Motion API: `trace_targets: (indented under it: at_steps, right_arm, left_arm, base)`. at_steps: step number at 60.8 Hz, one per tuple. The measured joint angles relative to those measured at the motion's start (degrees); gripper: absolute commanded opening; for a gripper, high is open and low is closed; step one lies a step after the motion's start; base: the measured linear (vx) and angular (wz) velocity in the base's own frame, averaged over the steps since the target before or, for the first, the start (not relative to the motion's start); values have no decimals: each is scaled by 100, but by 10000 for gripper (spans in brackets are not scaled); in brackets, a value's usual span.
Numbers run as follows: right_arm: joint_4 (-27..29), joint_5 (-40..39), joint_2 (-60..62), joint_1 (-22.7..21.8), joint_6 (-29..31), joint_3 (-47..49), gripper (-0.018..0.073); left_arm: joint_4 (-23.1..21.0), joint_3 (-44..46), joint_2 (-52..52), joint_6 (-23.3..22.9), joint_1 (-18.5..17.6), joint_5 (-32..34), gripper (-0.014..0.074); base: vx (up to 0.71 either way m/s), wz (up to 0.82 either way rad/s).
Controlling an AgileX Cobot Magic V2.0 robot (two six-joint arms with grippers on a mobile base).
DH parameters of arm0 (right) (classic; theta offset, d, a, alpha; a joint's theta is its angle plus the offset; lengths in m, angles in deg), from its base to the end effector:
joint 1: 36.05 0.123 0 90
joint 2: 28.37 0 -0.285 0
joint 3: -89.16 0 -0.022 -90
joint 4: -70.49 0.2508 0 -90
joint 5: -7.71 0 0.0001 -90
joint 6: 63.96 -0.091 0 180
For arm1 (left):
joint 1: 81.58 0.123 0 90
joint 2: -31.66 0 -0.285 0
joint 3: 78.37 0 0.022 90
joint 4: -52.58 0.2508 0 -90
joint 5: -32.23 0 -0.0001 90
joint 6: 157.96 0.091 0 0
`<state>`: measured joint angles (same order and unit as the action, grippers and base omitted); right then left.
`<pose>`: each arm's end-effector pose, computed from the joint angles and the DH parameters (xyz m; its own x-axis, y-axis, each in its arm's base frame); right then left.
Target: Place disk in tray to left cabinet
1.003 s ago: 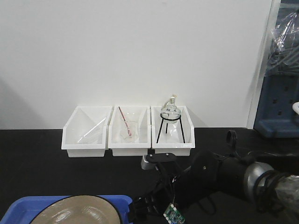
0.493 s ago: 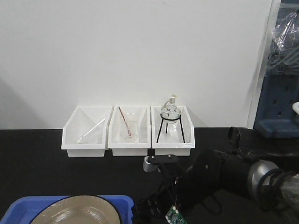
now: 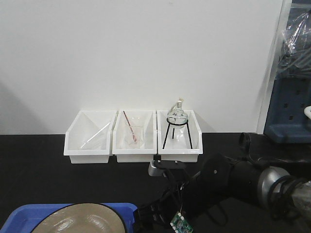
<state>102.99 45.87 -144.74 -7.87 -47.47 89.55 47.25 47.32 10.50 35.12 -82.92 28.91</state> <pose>0.3428 0.2180 0.2143 -0.8521 -0.2685 -0.4492 -0.4513 0.8117 0.3708 0.0607 -0.0019 0.3277 0.1967 0.1304 -0.9718 0.0021 0.9911 0.1335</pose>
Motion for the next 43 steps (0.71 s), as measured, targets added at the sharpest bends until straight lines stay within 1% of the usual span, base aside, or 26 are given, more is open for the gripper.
trace_targets:
  at_steps: [5, 7, 10, 15, 20, 23, 27, 31, 35, 43]
  right_arm:
    - [84, 0, 0, 0, 0, 0, 571]
    - [97, -7, 0, 0, 0, 0, 571]
    - [114, -17, 0, 0, 0, 0, 571]
    - [122, -66, 0, 0, 0, 0, 571]
    - [132, -104, 0, 0, -28, 0, 571]
    - [137, -104, 0, 0, -85, 0, 571]
    - [138, -109, 0, 0, -185, 0, 571]
    - [138, -109, 0, 0, -244, 0, 571]
    - [138, -109, 0, 0, -279, 0, 571]
    - [138, -115, 0, 0, -395, 0, 571]
  left_arm:
    - [287, 392, -733, 370, 0, -203, -1]
    - [366, 487, -970, 442, 0, -250, -1]
    - [425, 605, -1360, 498, 0, -297, 0]
    - [456, 692, -1916, 450, 0, -346, 8]
    - [464, 699, -2333, 113, 0, -441, 37]
    - [464, 699, -2527, -211, 0, -503, 65]
    - [464, 699, -2751, -713, 0, -572, 120]
    - [464, 699, -2906, -1103, 0, -588, 187]
    - [468, 699, -3035, -1308, 0, -588, 275]
    - [471, 699, -3359, -1398, 0, -568, 447]
  base:
    - [0, 0]
    - [0, 0]
    - [0, 0]
    - [0, 0]
    - [0, 0]
    - [0, 0]
    - [0, 0]
    - [0, 0]
    - [0, 0]
    - [0, 0]
